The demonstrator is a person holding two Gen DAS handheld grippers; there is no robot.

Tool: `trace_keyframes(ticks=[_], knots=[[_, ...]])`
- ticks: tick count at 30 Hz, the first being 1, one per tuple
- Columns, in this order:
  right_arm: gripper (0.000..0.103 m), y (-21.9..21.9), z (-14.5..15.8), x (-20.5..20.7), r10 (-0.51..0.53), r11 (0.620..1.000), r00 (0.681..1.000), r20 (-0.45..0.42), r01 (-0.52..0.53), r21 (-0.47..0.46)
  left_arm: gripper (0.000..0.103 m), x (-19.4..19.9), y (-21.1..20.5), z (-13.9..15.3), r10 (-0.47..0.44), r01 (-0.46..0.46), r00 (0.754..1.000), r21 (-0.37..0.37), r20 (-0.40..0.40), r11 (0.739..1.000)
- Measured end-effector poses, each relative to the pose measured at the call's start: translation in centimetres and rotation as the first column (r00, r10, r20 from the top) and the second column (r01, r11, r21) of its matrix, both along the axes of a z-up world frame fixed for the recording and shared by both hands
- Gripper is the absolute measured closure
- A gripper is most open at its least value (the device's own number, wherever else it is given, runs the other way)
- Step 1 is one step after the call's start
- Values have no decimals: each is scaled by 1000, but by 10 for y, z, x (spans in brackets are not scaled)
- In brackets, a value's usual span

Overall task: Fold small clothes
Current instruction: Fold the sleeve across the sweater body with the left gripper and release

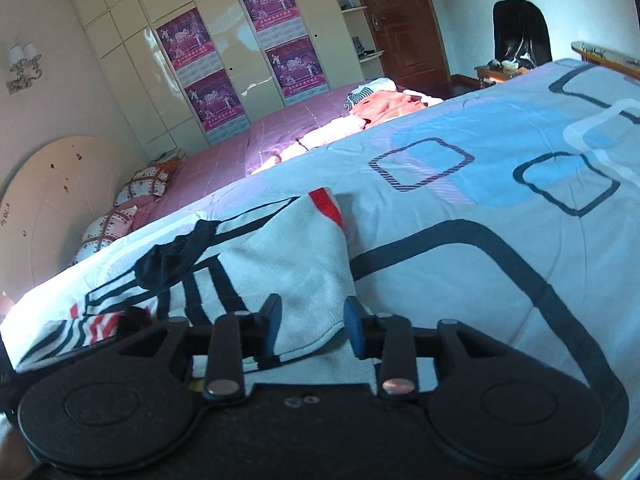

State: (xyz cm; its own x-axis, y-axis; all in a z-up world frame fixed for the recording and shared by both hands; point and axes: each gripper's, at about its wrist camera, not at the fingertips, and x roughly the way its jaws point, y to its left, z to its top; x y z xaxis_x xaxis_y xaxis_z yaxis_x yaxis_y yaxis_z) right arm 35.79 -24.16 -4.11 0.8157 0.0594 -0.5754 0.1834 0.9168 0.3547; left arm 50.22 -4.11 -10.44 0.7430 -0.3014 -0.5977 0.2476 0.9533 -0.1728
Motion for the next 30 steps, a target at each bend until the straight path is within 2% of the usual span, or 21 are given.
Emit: trace_keyframes(ticks=[3, 5, 8, 10, 13, 16, 18, 20, 22, 24, 26, 28, 30], knots=[[62, 7, 1, 3, 45, 997, 999, 25, -46, 54, 40, -37, 25, 24, 37, -36, 997, -14, 71, 999], [62, 19, -1, 12, 92, 989, 995, 34, -95, 114, 41, -66, 58, 34, 90, -87, 991, -38, 98, 996], [62, 44, -9, 33, 169, 959, 985, 37, -173, 225, 41, -100, 111, 31, 189, -192, 971, 12, 147, 981], [62, 65, -20, 51, 215, 936, 977, 15, -210, 284, 41, -112, 143, 23, 265, -273, 956, 46, 127, 961], [62, 98, -38, 80, 261, 905, 965, -25, -236, 354, 41, -109, 181, 3, 346, -349, 936, 46, 69, 936], [64, 120, -56, 106, 259, 899, 962, -84, -208, 386, 41, -92, 196, -12, 341, -343, 939, 29, 48, 939], [68, 130, -57, 113, 233, 918, 969, -88, -189, 349, 41, -75, 194, -19, 306, -307, 951, 32, 43, 951], [96, 138, -52, 117, 222, 938, 970, -95, -186, 291, 41, -63, 192, -24, 287, -288, 957, 45, 31, 957], [97, 143, -42, 116, 233, 951, 970, -72, -212, 224, 41, -52, 188, -30, 269, -268, 963, 54, 3, 962], [97, 142, -19, 103, 227, 966, 974, 21, -228, 122, 45, -51, 184, -34, 266, -266, 964, 83, 9, 960], [97, 132, 5, 84, 200, 979, 974, 105, -203, 21, 50, -53, 186, -35, 276, -276, 961, 68, 12, 959], [97, 116, 14, 68, 156, 988, 979, 129, -152, -40, 56, -51, 188, -35, 291, -291, 957, 44, 12, 956], [97, 102, 6, 61, 126, 989, 988, 90, -119, -87, 59, -53, 191, -36, 299, -299, 954, 23, 9, 954]])
